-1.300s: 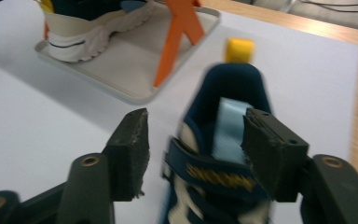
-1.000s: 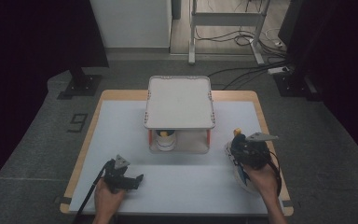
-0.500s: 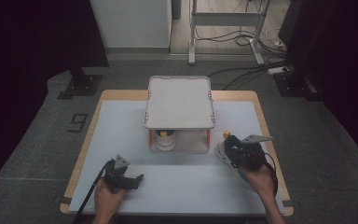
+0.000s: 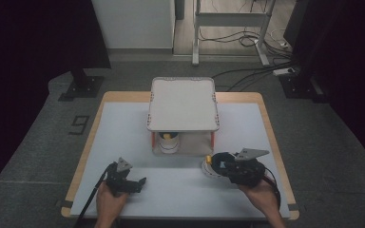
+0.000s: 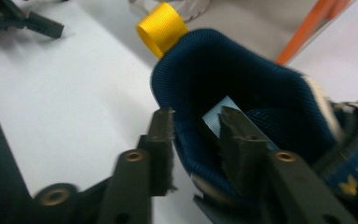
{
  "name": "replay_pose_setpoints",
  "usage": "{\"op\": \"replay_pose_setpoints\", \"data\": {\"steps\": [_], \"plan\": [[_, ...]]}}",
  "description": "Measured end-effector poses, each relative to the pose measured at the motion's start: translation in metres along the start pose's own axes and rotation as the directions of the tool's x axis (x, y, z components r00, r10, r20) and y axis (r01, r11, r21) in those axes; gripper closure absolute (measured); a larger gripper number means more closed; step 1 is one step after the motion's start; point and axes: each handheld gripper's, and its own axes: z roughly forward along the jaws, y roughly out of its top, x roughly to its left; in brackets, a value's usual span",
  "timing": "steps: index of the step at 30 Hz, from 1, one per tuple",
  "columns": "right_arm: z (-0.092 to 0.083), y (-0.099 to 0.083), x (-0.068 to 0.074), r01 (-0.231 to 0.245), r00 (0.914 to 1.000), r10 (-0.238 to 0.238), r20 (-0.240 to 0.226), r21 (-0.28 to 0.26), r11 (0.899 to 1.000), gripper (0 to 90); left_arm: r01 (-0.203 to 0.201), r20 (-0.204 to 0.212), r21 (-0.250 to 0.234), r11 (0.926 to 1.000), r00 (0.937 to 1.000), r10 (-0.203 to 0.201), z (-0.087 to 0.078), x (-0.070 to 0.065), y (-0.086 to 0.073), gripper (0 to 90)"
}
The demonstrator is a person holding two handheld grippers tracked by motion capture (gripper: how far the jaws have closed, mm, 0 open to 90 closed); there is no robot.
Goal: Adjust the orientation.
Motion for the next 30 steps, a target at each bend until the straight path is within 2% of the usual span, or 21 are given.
{"op": "replay_pose_setpoints", "data": {"steps": [3, 4, 6, 8, 11, 12, 16, 20, 21, 23, 26, 30], "plan": [[-0.018, 0.0, -0.003, -0.006, 0.9984, 0.008, 0.056, -0.046, 0.999, 57.5, 0.001, 0.0, 0.0, 1.0, 1.0, -0.001, 0.0, 0.0, 0.0, 2.2], [-0.025, -0.002, -0.007, -0.016, 0.9979, 0.02, 0.062, -0.055, 0.998, 58.5, 0.0, 0.0, 0.0, 1.0, 1.0, 0.0, 0.0, 0.0, 0.0, 2.2], [-0.034, -0.007, -0.011, -0.03, 0.995, 0.035, 0.094, -0.05, 0.998, 58.8, 0.001, 0.0, 0.0, 1.0, 1.0, -0.001, 0.0, 0.0, 0.0, 2.2], [-0.044, -0.018, -0.017, -0.053, 0.9889, 0.058, 0.137, -0.04, 0.998, 62.7, 0.0, 0.0, 0.0, 1.0, 1.0, 0.0, 0.0, 0.0, 0.0, 2.2], [-0.054, -0.044, -0.027, -0.118, 0.9749, 0.123, 0.186, -0.037, 0.992, 69.4, 0.0, 0.0, 0.0, 1.0, 1.0, 0.0, 0.0, 0.0, 0.0, 2.2], [-0.056, -0.05, -0.03, -0.127, 0.9728, 0.13, 0.192, -0.031, 0.991, 70.6, 0.001, 0.0, 0.0, 1.0, 1.0, -0.001, 0.0, 0.0, 0.0, 2.2], [-0.052, -0.081, -0.034, -0.181, 0.9625, 0.178, 0.205, -0.004, 0.983, 72.4, 0.001, 0.0, 0.0, 1.0, 1.0, -0.001, 0.0, 0.0, 0.0, 2.2], [-0.037, -0.095, -0.039, -0.197, 0.9527, 0.189, 0.238, 0.012, 0.98, 74.6, 0.001, 0.0, 0.0, 1.0, 1.0, -0.001, 0.0, 0.0, 0.0, 2.2], [-0.036, -0.097, -0.042, -0.197, 0.9498, 0.191, 0.248, 0.0, 0.98, 75.8, 0.001, 0.0, 0.0, 1.0, 1.0, -0.001, 0.0, 0.0, 0.0, 2.2], [-0.035, -0.097, -0.048, -0.206, 0.9371, 0.206, 0.282, -0.029, 0.978, 75.8, 0.001, 0.0, 0.0, 1.0, 1.0, -0.001, 0.0, 0.0, 0.0, 2.2], [-0.031, -0.094, -0.061, -0.218, 0.9195, 0.219, 0.326, -0.039, 0.975, 75.7, 0.001, 0.0, 0.0, 1.0, 1.0, -0.001, 0.0, 0.0, 0.0, 2.2], [-0.023, -0.085, -0.081, -0.236, 0.908, 0.238, 0.345, -0.047, 0.971, 74.4, 0.002, 0.001, 0.0, 1.0, 1.0, -0.002, 0.0, 0.0, 0.0, 2.1]]}}
